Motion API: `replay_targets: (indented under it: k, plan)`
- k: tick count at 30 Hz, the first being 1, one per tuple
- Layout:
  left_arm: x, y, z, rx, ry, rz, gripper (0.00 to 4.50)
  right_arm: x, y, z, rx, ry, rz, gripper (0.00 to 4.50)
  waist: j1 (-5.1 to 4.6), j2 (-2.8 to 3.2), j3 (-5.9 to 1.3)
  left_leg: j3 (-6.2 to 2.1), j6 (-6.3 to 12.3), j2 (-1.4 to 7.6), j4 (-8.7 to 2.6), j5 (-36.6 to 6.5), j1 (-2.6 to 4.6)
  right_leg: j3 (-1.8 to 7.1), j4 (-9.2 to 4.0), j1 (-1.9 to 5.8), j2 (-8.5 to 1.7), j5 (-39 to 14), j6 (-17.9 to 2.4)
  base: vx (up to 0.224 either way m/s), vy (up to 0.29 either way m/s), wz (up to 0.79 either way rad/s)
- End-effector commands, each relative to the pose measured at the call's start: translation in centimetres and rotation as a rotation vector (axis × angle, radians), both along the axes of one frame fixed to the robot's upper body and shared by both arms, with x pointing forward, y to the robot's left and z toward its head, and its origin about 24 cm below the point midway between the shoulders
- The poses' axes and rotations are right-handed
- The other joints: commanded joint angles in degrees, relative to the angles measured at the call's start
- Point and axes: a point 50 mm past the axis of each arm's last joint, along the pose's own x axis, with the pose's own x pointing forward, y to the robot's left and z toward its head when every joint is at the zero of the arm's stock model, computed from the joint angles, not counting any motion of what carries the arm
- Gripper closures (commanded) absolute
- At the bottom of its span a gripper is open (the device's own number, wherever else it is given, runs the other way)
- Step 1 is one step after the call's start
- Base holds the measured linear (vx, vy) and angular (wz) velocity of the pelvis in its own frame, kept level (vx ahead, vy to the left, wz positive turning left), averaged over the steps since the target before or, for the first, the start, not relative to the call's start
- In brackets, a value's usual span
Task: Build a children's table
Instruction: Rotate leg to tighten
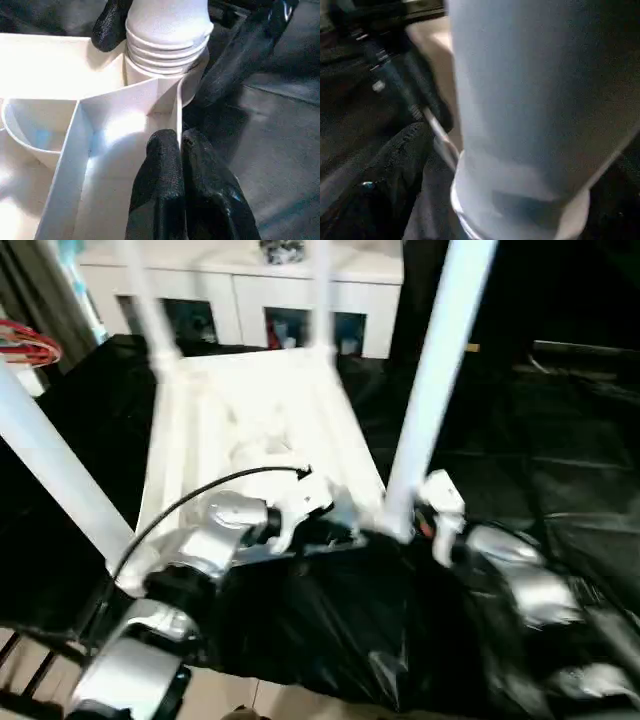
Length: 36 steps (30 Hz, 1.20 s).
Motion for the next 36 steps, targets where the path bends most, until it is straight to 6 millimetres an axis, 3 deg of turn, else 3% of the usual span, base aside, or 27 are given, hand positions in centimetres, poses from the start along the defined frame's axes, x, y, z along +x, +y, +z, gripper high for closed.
replay_targets:
  k: [1, 12, 18, 21, 27, 29, 31, 32, 35, 36]
  plan:
    - [-0.3, -1.1, 1.2, -0.081, -0.028, -0.085, 4.5, -0.6, 0.2, 0.0, -0.003, 0.03, 0.081, 0.23, -0.08, -0.47, -3.71, -0.39, 4.26, 1.47, -3.77, -11.86, 0.39, 2.11, -3.77, 2.94, -2.64, -11.59, -13.99, 0.0, 0.0, 0.0]
    - [-1.1, 0.5, 1.0, -0.045, 0.052, -0.192, 4.5, -1.5, -0.3, 0.1, -0.02, 0.094, 0.211, 0.92, 0.1, -0.46, -3.8, -0.46, 4.02, 1.6, -3.78, -11.15, 0.34, 2.07, -3.49, 2.88, -2.74, -10.88, -14.7, 0.0, 0.0, 0.0]
    - [-1.0, 0.5, 1.1, -0.053, 0.03, -0.159, 4.5, -1.7, 0.5, -0.3, -0.003, 0.098, 0.201, 1.59, 0.12, -0.65, -3.82, -0.49, 3.55, 1.57, -3.78, -10.9, 0.31, 2.12, -3.46, 2.94, -2.81, -11.08, -14.4, 0.0, 0.0, 0.0]
    - [-0.6, 0.0, 1.1, -0.069, 0.004, -0.094, 4.5, -1.2, 1.2, -0.5, 0.029, 0.07, 0.105, 1.67, -0.1, -0.68, -3.7, -0.51, 3.22, 1.51, -3.87, -11.46, 0.3, 2.12, -3.68, 2.86, -2.81, -12.62, -13.76, 0.0, 0.0, 0.0]
    - [0.9, -2.5, 1.0, -0.083, -0.071, 0.113, 4.5, 0.7, 2.7, -1.9, 0.018, 0.035, -0.19, 1.72, -1.22, -1.44, -3.31, -0.86, 0.96, 1.09, -4.22, -14.47, 0.4, 2.01, -4.78, 2.57, -2.95, -22.95, -9.97, 0.0, 0.0, 0.0]
    - [1.2, -3.0, 1.0, -0.079, -0.082, 0.155, 4.5, 1.1, 3.0, -2.2, 0.011, 0.032, -0.257, 1.73, -1.74, -1.35, -3.25, -0.85, 0.86, 0.98, -4.19, -14.99, 0.66, 2.03, -5.24, 2.23, -2.95, -24.9, -9.21, 0.0, 0.0, 0.0]
    - [1.4, -3.7, 1.0, -0.079, -0.099, 0.193, 4.5, 1.7, 3.4, -2.3, 0.025, 0.036, -0.347, 1.73, -1.72, -1.41, -3.32, -0.85, 1.37, 1.02, -4.2, -14.53, 0.47, 2.1, -5.16, 2.32, -2.91, -24.01, -8.99, 0.0, 0.0, 0.0]
    - [1.6, -4.6, 1.2, -0.085, -0.116, 0.235, 4.5, 2.3, 4.1, -2.3, 0.054, 0.036, -0.438, 1.73, -1.79, -1.02, -3.36, -0.89, 1.29, 1.02, -4.26, -14.25, 0.39, 2.12, -5.0, 2.31, -2.89, -22.9, -9.34, 0.0, 0.0, 0.0]
    - [1.7, -5.3, 1.3, -0.091, -0.129, 0.264, 4.5, 2.7, 4.9, -2.1, 0.081, 0.032, -0.497, 1.73, -1.93, -1.05, -3.52, -0.86, 1.03, 1.0, -4.2, -13.76, 0.42, 2.05, -4.8, 2.43, -2.78, -20.67, -10.06, 0.0, 0.0, 0.0]
    - [1.5, -5.5, 1.4, -0.093, -0.142, 0.25, 4.5, 2.8, 5.3, -1.9, 0.084, 0.01, -0.492, 1.73, -1.81, -0.46, -3.55, -0.85, 1.14, 1.02, -4.18, -13.62, 0.52, 2.11, -4.77, 2.37, -2.77, -19.78, -10.28, 0.0, 0.0, 0.0]
